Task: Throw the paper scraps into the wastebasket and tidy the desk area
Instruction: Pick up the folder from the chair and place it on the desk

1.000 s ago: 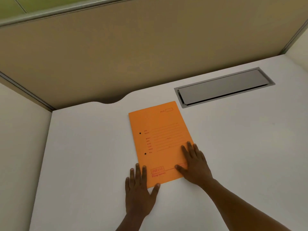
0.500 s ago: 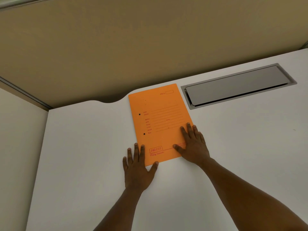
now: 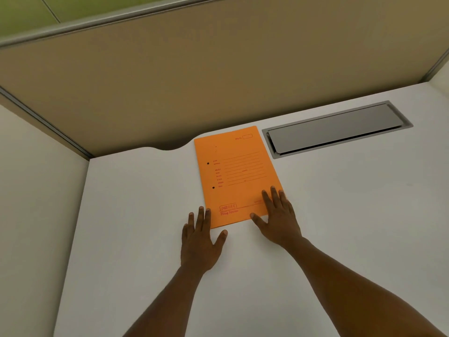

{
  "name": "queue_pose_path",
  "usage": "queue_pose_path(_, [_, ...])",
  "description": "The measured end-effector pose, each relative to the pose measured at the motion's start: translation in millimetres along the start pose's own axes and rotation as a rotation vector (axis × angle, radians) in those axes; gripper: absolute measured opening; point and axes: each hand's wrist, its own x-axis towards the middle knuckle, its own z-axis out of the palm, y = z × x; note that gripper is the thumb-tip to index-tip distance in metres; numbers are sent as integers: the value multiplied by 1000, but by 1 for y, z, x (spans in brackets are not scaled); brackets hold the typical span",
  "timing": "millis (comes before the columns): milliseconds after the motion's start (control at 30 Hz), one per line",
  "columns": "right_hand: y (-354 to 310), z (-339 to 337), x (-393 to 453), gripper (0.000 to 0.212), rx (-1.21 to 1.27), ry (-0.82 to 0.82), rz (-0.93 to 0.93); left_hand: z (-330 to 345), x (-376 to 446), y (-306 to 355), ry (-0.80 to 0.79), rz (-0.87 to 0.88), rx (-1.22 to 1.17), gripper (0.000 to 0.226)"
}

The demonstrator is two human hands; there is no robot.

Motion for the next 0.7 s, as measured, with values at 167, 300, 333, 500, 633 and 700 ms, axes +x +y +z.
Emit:
queue_pose_path(167, [-12,-3,-51,114,-19,27,-2,-18,-44,8,37,12,-8,88])
queue_pose_path(300, [-23,-3,-100,112,-13,43,-19,-25,-93,6,52,12,-2,88])
queue_pose_path(333, [-26,-3,-112,109,-9,54,-19,-25,-106,4,54,11,-2,88])
queue_pose_path(500, [-42,8,-193,99,-3,121,-43,-22,-189,-11,67,39,-10,87])
queue_pose_path(633, [-58,24,-274,95,-4,166,-46,-17,-266,-25,73,60,-24,87])
queue_pose_path(700, [-66,35,-319,92,-7,175,-53,-14,-308,-31,75,68,-13,88])
